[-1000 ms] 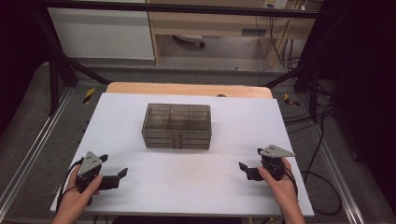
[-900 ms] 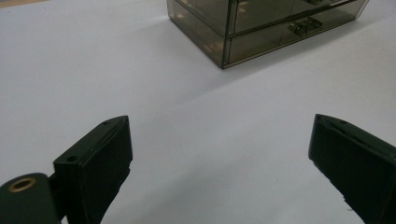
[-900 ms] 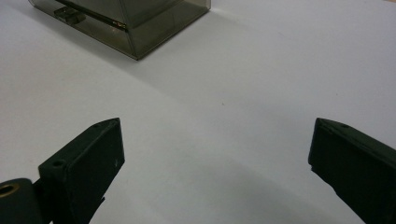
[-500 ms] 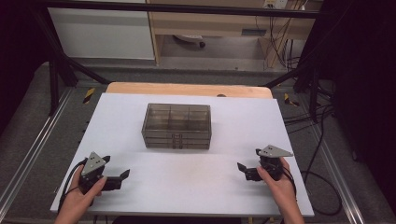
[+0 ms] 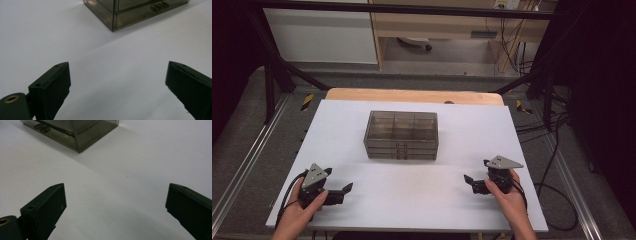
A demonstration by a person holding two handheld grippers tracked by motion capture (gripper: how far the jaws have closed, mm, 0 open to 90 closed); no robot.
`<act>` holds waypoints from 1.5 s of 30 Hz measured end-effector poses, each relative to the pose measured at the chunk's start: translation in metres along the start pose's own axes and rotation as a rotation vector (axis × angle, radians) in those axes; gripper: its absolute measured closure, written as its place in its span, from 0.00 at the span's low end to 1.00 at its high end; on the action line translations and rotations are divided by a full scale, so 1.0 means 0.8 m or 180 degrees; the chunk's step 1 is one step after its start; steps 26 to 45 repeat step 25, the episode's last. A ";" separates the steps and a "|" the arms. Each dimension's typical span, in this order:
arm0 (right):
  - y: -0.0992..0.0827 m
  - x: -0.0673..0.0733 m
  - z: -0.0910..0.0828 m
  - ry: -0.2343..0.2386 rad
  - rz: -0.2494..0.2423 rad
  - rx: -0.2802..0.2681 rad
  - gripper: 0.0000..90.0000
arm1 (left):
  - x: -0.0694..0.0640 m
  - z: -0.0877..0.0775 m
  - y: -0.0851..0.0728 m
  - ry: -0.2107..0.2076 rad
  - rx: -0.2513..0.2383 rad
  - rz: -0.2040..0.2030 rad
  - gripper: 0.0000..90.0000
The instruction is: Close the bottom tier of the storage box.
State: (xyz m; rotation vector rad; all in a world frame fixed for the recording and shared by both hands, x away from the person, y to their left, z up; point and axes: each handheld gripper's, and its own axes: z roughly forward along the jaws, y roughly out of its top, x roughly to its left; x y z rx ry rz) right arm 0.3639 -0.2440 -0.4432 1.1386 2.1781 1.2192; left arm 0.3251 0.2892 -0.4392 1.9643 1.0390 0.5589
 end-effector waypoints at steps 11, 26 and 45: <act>0.001 0.006 0.007 -0.0007 0.0008 -0.0012 0.04 | -0.007 0.003 0.003 -0.0009 0.0035 0.0004 0.07; 0.007 0.021 0.031 -0.0158 0.0129 0.0055 0.04 | 0.008 0.000 0.008 0.0245 -0.0002 -0.0156 0.07; 0.007 0.021 0.031 -0.0158 0.0129 0.0055 0.04 | 0.008 0.000 0.008 0.0245 -0.0002 -0.0156 0.07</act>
